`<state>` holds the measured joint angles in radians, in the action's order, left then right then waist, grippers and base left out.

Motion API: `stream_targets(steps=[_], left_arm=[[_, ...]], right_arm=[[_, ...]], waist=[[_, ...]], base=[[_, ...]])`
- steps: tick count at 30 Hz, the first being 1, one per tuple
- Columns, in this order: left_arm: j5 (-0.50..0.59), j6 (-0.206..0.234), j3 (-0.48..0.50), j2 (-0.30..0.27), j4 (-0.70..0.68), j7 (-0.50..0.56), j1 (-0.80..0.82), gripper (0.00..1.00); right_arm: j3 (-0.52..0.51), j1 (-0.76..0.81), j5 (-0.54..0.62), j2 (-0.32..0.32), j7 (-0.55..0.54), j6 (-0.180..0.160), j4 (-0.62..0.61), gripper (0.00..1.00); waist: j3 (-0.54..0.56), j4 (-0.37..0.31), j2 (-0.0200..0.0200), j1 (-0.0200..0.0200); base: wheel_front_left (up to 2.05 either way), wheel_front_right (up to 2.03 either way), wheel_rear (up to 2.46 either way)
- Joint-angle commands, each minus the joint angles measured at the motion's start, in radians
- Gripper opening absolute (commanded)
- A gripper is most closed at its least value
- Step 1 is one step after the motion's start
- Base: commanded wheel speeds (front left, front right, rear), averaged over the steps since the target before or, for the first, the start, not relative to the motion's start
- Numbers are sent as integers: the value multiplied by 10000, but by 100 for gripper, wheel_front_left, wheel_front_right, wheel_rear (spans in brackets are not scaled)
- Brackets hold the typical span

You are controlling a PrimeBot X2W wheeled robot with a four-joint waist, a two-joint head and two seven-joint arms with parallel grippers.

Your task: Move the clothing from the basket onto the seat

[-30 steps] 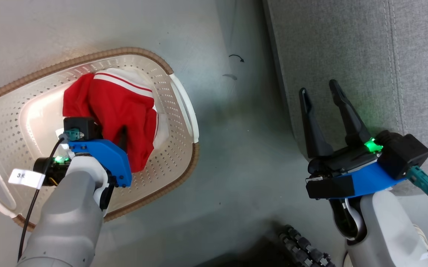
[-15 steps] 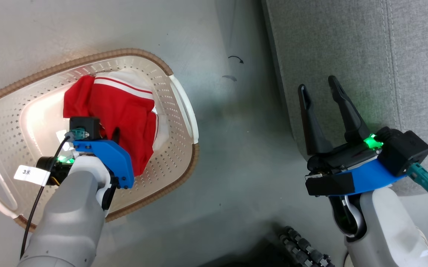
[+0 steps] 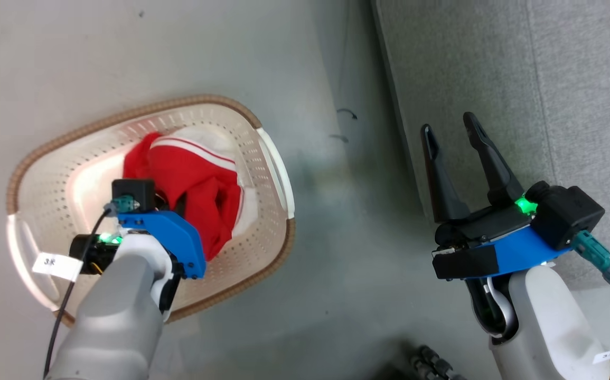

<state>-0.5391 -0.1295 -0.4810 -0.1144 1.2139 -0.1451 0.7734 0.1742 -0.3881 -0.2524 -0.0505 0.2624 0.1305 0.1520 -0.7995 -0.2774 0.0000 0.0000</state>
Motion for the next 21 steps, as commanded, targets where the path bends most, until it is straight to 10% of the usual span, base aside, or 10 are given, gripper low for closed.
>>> stream_targets(steps=[1,21], left_arm=[[-128,-11,-125,6,-152,-110,-122,0],[-1505,-11,-2736,402,-2107,-896,-1411,0]], right_arm=[[-32,-144,75,4,35,5,64,100],[-504,1050,728,-2,-354,5,802,100]], waist=[[532,232,0,0],[4669,1800,0,0]], base=[[0,0,0],[0,0,0]])
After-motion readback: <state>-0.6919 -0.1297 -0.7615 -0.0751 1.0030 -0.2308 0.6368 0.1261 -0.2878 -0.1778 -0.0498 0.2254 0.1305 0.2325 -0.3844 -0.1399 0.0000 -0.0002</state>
